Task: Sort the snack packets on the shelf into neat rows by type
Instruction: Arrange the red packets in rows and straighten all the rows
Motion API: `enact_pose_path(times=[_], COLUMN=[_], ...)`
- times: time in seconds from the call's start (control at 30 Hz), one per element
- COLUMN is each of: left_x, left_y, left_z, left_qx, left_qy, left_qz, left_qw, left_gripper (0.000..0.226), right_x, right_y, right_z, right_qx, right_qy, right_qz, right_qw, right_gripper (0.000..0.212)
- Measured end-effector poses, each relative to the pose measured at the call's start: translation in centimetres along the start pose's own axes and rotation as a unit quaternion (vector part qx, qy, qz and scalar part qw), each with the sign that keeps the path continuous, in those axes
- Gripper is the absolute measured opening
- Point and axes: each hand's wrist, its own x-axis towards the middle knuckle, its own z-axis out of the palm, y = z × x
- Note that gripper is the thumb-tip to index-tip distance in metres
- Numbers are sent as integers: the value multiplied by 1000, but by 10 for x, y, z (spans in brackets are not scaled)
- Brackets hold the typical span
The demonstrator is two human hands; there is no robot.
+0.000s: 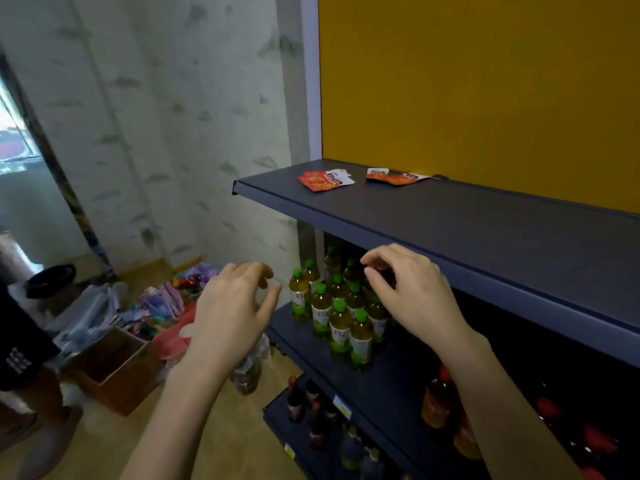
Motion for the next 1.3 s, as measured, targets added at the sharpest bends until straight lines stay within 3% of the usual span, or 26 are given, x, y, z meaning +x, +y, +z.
enact_pose_path(times=[0.3, 0.47, 0.63, 0.77, 0.87, 1.03, 1.3], left_x=[155, 258, 343, 388, 406, 413, 424], left_y=[-70, -89, -88, -74, -66, -62, -65], left_z=[92, 128, 164, 190, 206, 218, 223], left_qx=[-70, -89, -71, -83, -88, -39, -152], left_qy=[9, -26, -153, -300, -368, -364, -398], left_qz=[95, 127, 125, 105, 103, 150, 92], left_qw=[993, 988, 978, 945, 920, 918, 900], left_gripper=[20, 38, 76, 109, 122, 116, 83], right_x=[125, 195, 251, 289, 311, 329, 350], right_y=[15, 27, 46, 76, 99, 123, 149], right_z=[36, 44, 44, 38, 40, 55, 80], right_qx=[-106, -164, -173, -225, -236, -201, -190], right_qy=[34, 32, 17, -44, -53, -36, 22], right_qz=[82, 161, 256, 358, 416, 492, 511], right_qw=[990, 973, 951, 905, 876, 847, 838], right_gripper=[23, 24, 29, 37, 47, 61, 80])
